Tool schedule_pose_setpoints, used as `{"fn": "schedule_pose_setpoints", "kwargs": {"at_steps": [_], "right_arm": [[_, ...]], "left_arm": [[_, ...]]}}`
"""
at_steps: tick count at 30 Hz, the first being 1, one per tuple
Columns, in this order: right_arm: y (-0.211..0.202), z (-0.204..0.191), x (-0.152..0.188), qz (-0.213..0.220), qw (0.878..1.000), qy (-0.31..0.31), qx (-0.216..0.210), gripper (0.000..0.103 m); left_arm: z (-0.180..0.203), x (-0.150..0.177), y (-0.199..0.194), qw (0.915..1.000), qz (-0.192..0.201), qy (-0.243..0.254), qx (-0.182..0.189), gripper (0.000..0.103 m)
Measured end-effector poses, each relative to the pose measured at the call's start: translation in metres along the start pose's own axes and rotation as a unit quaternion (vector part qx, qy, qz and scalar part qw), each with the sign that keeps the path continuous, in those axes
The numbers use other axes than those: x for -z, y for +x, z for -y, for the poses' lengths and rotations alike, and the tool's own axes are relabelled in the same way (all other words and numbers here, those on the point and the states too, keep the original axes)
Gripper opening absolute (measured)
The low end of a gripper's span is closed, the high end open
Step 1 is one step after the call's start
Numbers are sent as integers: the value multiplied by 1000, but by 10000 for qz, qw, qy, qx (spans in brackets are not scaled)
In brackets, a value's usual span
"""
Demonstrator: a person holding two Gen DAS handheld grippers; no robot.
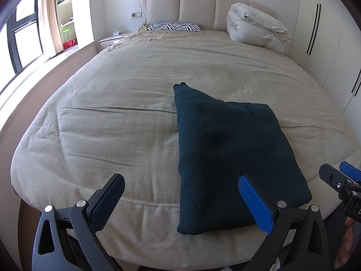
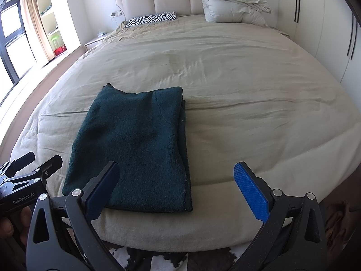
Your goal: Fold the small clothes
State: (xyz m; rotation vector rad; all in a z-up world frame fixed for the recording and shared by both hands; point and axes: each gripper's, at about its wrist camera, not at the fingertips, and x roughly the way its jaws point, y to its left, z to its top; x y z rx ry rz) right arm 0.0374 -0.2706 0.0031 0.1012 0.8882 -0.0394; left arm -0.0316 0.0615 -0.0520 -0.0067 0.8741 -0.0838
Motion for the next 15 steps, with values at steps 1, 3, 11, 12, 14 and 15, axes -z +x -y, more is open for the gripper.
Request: {"fn": "schedule_pose_setpoints", "kwargs": {"at_steps": [1, 3, 11, 12, 14, 15], "right_arm": [[0, 0, 0, 3, 10000, -4, 6, 103], [1, 0, 0, -3, 10000, -5, 7, 103], [1, 0, 0, -4, 10000, 1, 9, 103], [1, 0, 0, -8, 10000, -2, 7, 103], [1, 0, 1, -15, 10000, -3, 4, 103], [1, 0, 1, -15, 10000, -6, 5, 103]], "left_arm": [[0, 0, 0, 10000, 0, -2, 0, 103], [0, 0, 0, 10000, -3, -4, 5, 103], [-1, 0, 1, 10000, -6, -2, 6, 103], [-1, 1, 1, 10000, -9, -2, 10, 103], [-1, 1, 1, 10000, -10, -7, 13, 103], [-1, 1, 1, 10000, -11, -5, 11, 103]]}}
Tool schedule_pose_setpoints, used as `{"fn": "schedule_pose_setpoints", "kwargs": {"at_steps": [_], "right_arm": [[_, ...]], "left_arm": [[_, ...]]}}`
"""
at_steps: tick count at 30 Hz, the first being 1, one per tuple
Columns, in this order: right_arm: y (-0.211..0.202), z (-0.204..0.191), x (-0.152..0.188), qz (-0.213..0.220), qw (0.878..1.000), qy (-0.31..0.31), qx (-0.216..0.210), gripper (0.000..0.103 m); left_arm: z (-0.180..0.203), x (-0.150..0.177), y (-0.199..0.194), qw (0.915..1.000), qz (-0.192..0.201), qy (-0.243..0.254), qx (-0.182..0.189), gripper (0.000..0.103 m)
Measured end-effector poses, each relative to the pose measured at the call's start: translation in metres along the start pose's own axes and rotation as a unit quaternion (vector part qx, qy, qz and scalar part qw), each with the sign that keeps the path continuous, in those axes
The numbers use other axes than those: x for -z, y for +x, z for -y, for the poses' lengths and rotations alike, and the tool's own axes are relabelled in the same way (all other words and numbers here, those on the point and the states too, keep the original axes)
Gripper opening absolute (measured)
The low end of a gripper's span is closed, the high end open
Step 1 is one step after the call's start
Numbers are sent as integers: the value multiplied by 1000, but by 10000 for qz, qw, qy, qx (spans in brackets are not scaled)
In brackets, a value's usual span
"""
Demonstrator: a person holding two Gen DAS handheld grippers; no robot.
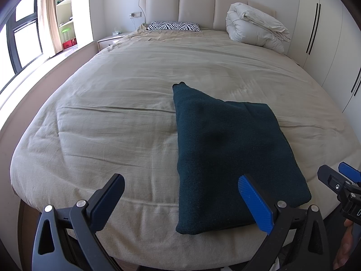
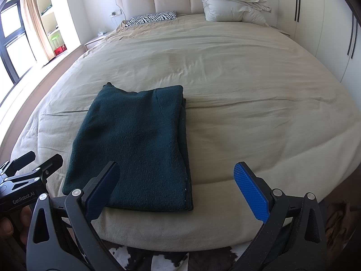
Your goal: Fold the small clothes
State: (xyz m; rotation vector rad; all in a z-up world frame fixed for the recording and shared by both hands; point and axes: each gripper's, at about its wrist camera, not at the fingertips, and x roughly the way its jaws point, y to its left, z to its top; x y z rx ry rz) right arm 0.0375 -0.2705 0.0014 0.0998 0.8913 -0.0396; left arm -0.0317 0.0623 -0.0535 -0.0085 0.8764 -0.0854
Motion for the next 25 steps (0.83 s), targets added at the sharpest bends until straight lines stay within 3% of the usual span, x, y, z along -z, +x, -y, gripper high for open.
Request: {"fn": "schedule_pose_setpoints", "kwargs": {"at_steps": [25], "right_arm": [[2, 1, 6, -89, 10000, 11, -42, 103]], "left_arm": [[-3, 3, 3, 10000, 29, 48, -4, 103]]}}
